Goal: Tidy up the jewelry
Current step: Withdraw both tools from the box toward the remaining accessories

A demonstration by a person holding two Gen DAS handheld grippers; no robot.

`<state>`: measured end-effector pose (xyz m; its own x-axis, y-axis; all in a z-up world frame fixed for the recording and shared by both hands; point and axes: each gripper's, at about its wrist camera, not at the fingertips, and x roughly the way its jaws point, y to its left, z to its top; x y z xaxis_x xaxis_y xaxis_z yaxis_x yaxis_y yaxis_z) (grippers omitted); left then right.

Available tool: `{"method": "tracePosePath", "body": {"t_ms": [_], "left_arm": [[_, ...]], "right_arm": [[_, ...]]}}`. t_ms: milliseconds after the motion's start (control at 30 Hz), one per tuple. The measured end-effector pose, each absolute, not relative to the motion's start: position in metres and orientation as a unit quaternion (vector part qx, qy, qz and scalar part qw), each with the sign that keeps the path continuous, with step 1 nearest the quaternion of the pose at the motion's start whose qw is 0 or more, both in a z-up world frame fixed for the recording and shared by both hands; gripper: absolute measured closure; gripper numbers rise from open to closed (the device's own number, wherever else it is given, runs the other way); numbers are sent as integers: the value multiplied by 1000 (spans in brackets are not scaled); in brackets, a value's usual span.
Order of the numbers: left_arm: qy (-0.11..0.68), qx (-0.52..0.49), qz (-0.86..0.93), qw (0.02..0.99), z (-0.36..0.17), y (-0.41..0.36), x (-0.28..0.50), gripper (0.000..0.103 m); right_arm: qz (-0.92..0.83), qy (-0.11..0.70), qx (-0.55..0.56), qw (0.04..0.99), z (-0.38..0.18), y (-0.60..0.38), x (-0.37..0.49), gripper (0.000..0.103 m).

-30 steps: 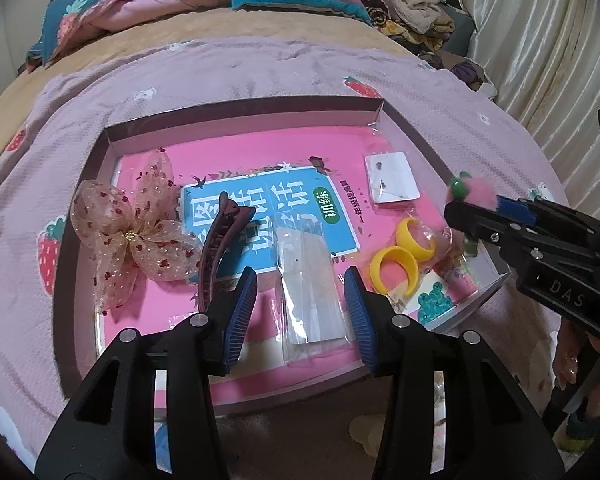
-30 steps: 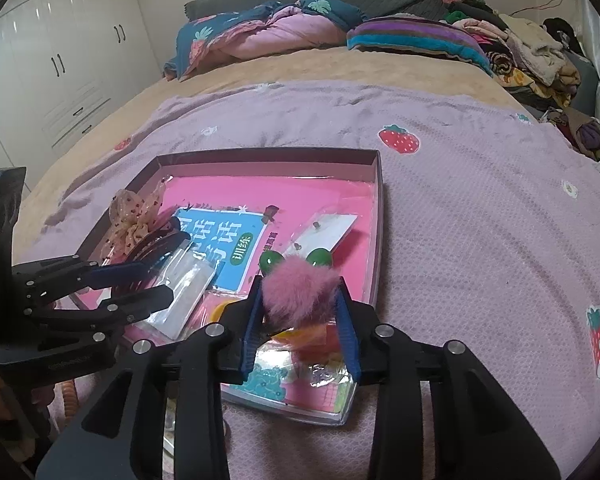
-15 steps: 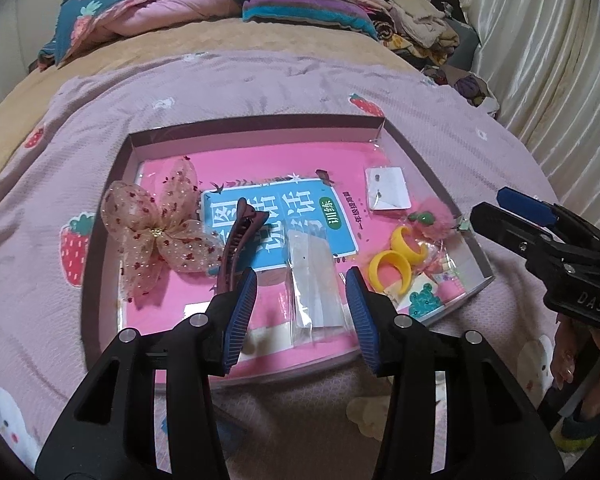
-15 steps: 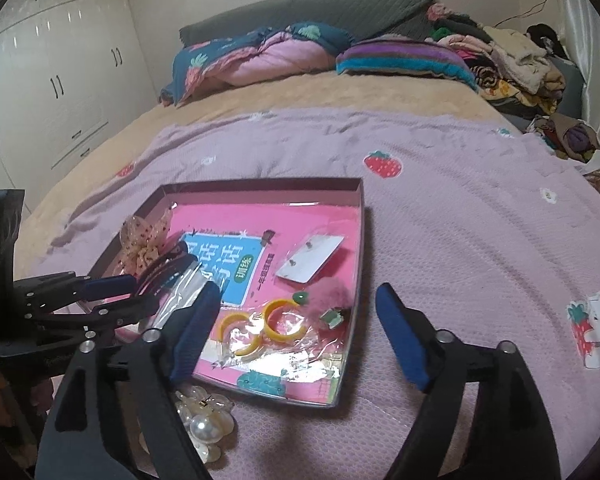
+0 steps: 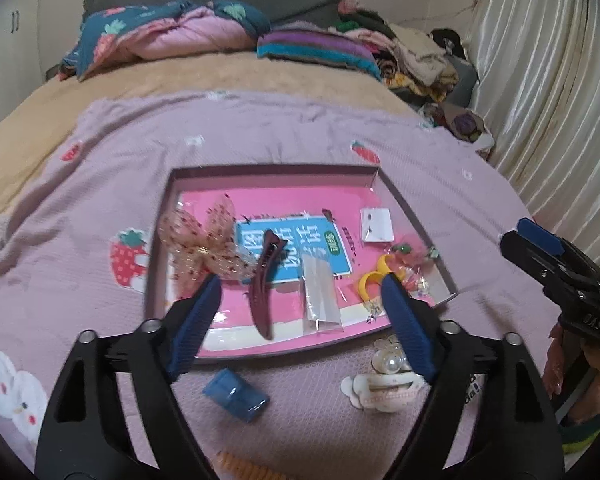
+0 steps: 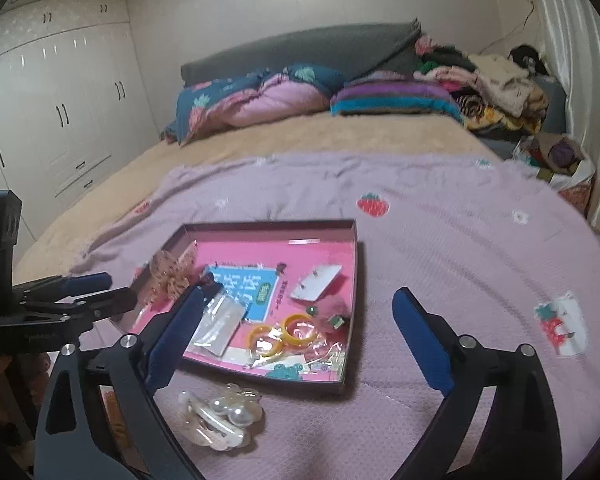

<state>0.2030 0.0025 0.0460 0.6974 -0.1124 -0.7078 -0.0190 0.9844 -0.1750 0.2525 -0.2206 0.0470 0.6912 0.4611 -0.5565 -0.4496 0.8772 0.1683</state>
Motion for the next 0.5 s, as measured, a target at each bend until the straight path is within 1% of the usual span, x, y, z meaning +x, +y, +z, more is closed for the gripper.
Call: {"method": "tracePosePath", "body": {"t_ms": [33, 100, 233, 267, 500], "left_arm": [[383, -84, -24, 920, 51, 4, 198, 24], [375, -83, -21, 923, 58, 7, 191, 16], [355, -72, -5, 932, 70, 14, 175, 12], [352, -69, -1, 934, 72, 16, 171, 10], [339, -67, 7, 938, 80, 28, 149, 10]], "right_arm": [[246, 297, 7, 923, 53, -221, 247, 7], [244, 288, 7, 926, 60, -221, 240, 6], [248, 275, 11, 929, 73, -221, 223, 6], [249, 273, 11, 929, 74, -220, 220, 6], [249, 274, 3, 929, 77, -215, 198, 6]]}}
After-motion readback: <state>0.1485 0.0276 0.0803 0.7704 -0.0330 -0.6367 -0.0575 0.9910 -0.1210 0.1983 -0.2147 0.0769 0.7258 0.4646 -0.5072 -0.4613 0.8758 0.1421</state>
